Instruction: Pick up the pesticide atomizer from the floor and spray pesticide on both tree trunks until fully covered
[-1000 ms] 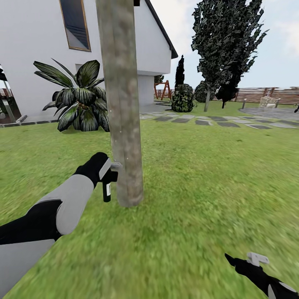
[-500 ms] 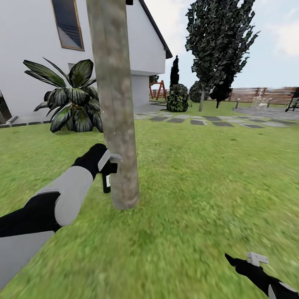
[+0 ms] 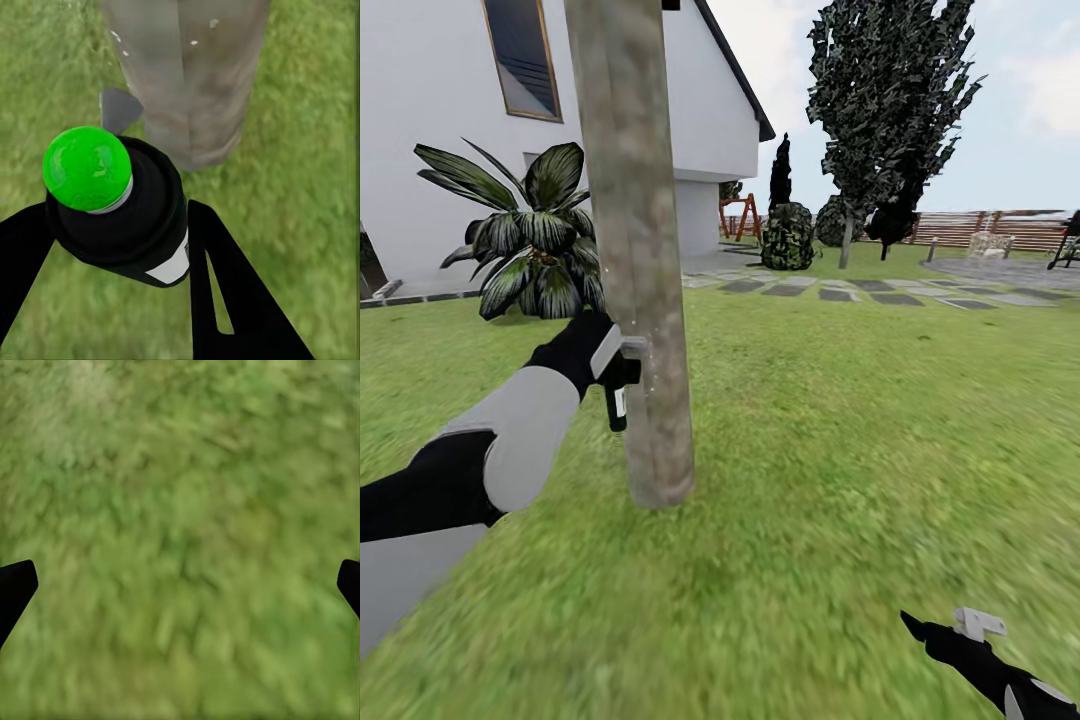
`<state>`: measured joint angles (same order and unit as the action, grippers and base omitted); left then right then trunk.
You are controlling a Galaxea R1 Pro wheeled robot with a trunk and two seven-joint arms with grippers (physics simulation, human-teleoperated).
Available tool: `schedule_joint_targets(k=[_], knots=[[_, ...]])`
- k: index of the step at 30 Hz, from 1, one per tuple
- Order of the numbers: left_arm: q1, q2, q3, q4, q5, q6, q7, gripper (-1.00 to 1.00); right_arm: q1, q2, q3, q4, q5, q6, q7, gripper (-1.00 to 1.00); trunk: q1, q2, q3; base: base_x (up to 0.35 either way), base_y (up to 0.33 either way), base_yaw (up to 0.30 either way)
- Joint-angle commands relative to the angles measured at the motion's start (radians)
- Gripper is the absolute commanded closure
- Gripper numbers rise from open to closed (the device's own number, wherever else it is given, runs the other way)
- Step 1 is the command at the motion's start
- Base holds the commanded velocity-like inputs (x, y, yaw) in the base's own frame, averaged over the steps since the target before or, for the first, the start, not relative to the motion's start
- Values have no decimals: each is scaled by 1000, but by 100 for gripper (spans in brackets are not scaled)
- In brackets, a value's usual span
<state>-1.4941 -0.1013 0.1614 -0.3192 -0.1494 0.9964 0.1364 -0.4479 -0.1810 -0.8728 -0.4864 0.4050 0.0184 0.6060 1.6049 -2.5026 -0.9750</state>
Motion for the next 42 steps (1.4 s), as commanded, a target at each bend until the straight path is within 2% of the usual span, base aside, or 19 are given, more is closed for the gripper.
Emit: schedule_joint_targets(k=[1, 12, 17, 23, 26, 28, 29, 36, 41, 42], knots=[[-8, 0, 0, 0, 0, 1, 0, 100, 0, 0, 0, 0, 0, 0, 0, -100, 0, 0, 0, 0, 0, 0], [-145, 0, 0, 8, 0, 6, 1, 100, 0, -1, 0, 0, 0, 0, 0, -100, 0, 0, 0, 0, 0, 0], [-223, 0, 0, 90, -1, 7, 1, 100, 0, 1, 0, 0, 0, 0, 0, -100, 0, 0, 0, 0, 0, 0], [-273, 1, 0, 102, 0, 7, 1, 100, 0, 1, 0, 0, 0, 0, 0, -100, 0, 0, 0, 0, 0, 0], [-279, 3, 1, 114, -1, 7, 0, 100, 0, 1, 0, 0, 0, 0, 0, -100, 0, 0, 0, 0, 0, 0], [-279, 21, 1, 197, -1, 5, 0, 100, 0, 1, 0, 0, 0, 0, 0, -100, 0, 0, 0, 0, 0, 0], [-279, 23, 1, 212, -1, 4, 0, 100, 0, 1, 0, 0, 0, 0, 0, -100, 0, 0, 0, 0, 0, 0], [-268, 26, 0, 286, -1, -4, -1, 100, 0, 3, 0, 0, 2, 0, 0, -100, 0, 0, 0, 0, 0, 0], [-195, 26, 0, 296, -2, -16, -3, 100, 0, 3, 0, 0, 2, 0, 0, -100, 0, 0, 0, 0, 0, 0], [-155, 26, 0, 296, -4, -26, -4, 100, 0, 3, 0, 0, 2, 0, 0, -100, 0, 0, 0, 0, 0, 0]])
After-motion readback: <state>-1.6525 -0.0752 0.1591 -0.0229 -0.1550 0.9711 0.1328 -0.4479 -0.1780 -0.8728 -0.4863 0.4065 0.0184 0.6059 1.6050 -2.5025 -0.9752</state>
